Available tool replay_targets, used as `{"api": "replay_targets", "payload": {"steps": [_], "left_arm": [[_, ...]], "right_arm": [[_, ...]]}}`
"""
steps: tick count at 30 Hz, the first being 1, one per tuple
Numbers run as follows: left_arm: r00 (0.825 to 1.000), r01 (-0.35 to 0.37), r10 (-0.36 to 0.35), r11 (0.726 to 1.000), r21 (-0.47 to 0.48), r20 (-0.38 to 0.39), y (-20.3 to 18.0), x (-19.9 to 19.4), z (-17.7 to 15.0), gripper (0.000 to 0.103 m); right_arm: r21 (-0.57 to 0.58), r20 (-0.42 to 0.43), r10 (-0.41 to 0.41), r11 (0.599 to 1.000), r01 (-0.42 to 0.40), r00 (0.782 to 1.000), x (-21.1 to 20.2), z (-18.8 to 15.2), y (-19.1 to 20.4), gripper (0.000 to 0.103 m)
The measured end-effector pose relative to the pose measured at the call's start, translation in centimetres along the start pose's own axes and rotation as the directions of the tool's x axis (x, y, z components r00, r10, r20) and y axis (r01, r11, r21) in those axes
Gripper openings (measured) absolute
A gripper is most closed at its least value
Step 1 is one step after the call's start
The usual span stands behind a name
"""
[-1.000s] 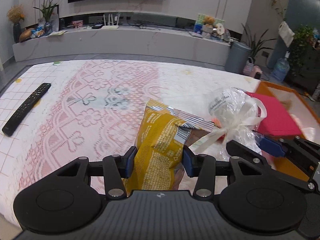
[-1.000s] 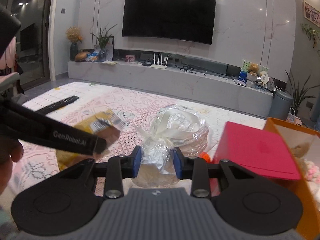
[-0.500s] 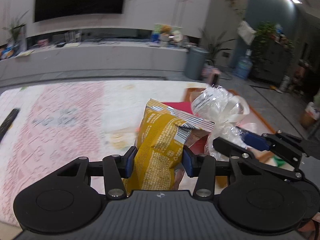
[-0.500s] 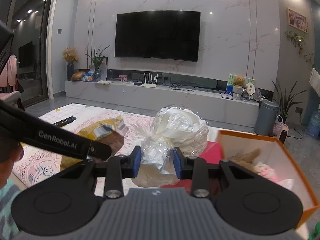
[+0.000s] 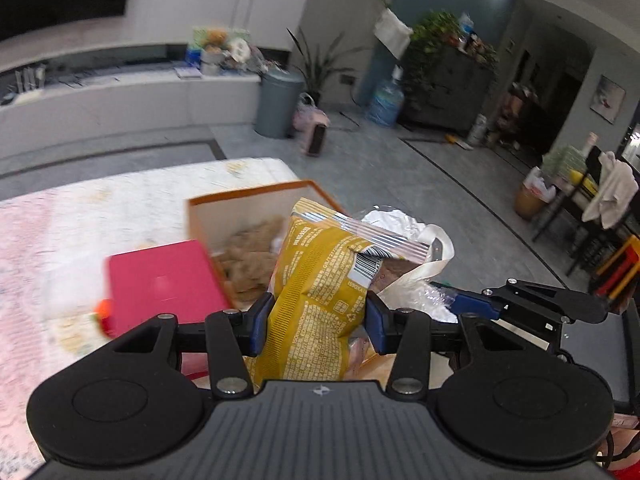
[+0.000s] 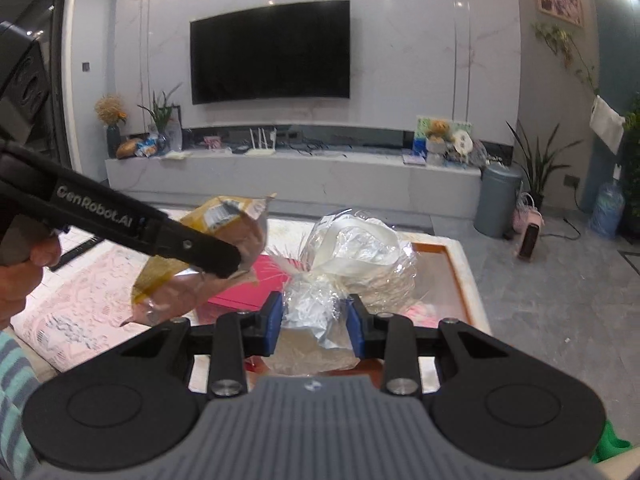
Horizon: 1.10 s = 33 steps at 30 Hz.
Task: Organize soft objects
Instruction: 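Carry the snack bag and plastic bag over the shoebox with both tools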
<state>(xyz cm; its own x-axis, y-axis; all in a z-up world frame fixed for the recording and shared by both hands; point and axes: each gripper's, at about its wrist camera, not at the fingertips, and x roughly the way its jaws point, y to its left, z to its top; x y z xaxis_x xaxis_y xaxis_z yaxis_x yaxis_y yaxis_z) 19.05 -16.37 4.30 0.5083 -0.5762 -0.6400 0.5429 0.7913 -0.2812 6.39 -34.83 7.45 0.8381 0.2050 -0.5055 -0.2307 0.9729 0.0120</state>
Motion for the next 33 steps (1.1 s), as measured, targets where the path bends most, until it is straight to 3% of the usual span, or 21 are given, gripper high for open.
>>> {"api": "replay_targets", "payload": {"steps": [4,8,13,16,22,28,33], "left_arm": [[0.997,0.015,-0.015,1.000,-0.006,-0.076,-0.5,4.2,1.9,0.054],[0.986,-0.033,0.037,0.999,0.029,-0.161,-1.0,8.1,2.3,0.054],[0.947,-0.114,0.145,0.986,0.124,-0.285,-2.2,12.7,1.7,0.054],[0.927,-0.142,0.201,0.970,0.200,-0.318,-2.5,14.3,1.4,0.054],[0.886,-0.157,0.302,0.910,0.384,-0.353,-4.4,16.4,0.7,0.054],[0.855,-0.134,0.338,0.877,0.462,-0.394,-5.3,18.3,0.3,0.054],[0.829,-0.102,0.325,0.888,0.448,-0.456,-4.8,20.4,-0.3,0.054]], "right_arm": [[0.037,-0.062,0.036,0.999,-0.033,0.997,1.0,0.4,-3.7,0.034],[0.065,-0.140,0.032,0.998,-0.023,0.990,2.8,0.3,-6.6,0.034],[0.086,-0.235,0.056,0.996,-0.037,0.970,6.0,-0.2,-9.1,0.034],[0.093,-0.278,0.066,0.995,-0.042,0.958,8.1,-0.9,-9.5,0.034],[0.114,-0.354,0.093,0.992,-0.056,0.931,11.5,-2.2,-10.7,0.034],[0.128,-0.409,0.109,0.990,-0.062,0.906,13.5,-2.9,-11.2,0.036],[0.130,-0.439,0.128,0.988,-0.078,0.889,14.5,-2.7,-11.8,0.038]]}}
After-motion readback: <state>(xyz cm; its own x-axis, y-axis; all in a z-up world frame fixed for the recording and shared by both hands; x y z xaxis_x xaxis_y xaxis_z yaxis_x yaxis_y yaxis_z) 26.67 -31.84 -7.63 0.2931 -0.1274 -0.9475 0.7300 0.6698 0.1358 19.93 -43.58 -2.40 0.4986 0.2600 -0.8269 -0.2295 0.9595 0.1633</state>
